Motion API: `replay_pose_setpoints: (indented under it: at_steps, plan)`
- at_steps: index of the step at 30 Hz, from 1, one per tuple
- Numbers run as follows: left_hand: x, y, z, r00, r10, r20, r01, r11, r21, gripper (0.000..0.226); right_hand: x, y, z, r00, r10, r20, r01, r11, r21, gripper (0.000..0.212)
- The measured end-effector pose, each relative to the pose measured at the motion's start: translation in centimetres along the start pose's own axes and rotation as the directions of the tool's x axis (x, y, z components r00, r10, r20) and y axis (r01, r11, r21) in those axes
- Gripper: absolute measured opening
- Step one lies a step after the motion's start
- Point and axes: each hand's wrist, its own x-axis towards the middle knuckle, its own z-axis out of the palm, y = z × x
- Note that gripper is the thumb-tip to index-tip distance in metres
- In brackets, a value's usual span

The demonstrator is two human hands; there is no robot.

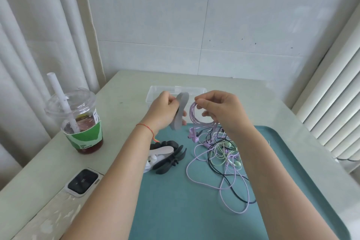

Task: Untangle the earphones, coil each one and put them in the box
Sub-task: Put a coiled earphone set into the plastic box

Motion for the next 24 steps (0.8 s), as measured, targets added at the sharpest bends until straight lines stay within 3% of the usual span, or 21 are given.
replay_pose_setpoints:
  at_steps: [4,7,11,14,19,21,24]
  plan:
    - [-0.4,1.7,1.3,0.999,-0.02,-0.036,0.006,0.935,-0.355,0.023,-0.3,-1.1,-0.7,1.0,-0.029,-0.003,0.029,0.998,0.062,0.008]
    - [-0.2,1.5,1.6,0.997,-0.043,0.063,0.068,0.877,-0.475,0.039,-0.4,-1.4,-1.0,0.999,-0.046,0.001,0.046,0.998,0.053,0.008]
    - [-0.2,0.8,1.5,0.985,-0.023,0.169,0.103,0.868,-0.485,0.033,-0.2,-1.2,-1.2,0.999,-0.052,0.006,0.052,0.998,0.036,0.009]
    - [-0.6,1.0,1.5,0.991,-0.035,0.132,0.094,0.879,-0.468,0.023,-0.2,-1.0,-1.3,0.999,-0.054,0.006,0.054,0.999,0.006,0.011]
    - [-0.9,1.2,1.6,0.996,-0.059,0.064,0.077,0.943,-0.324,0.038,0.0,-1.0,-1.5,0.999,-0.053,0.011,0.053,0.998,-0.034,0.008]
    - [-0.8,1.6,1.6,0.997,-0.065,0.045,0.075,0.96,-0.271,0.028,0.1,-0.9,-1.6,0.999,-0.048,0.004,0.048,0.997,-0.055,0.009]
    - [-0.6,2.0,1.4,0.993,-0.097,0.061,0.112,0.933,-0.343,0.025,0.2,-0.7,-1.7,0.999,-0.038,0.007,0.038,0.996,-0.077,0.009]
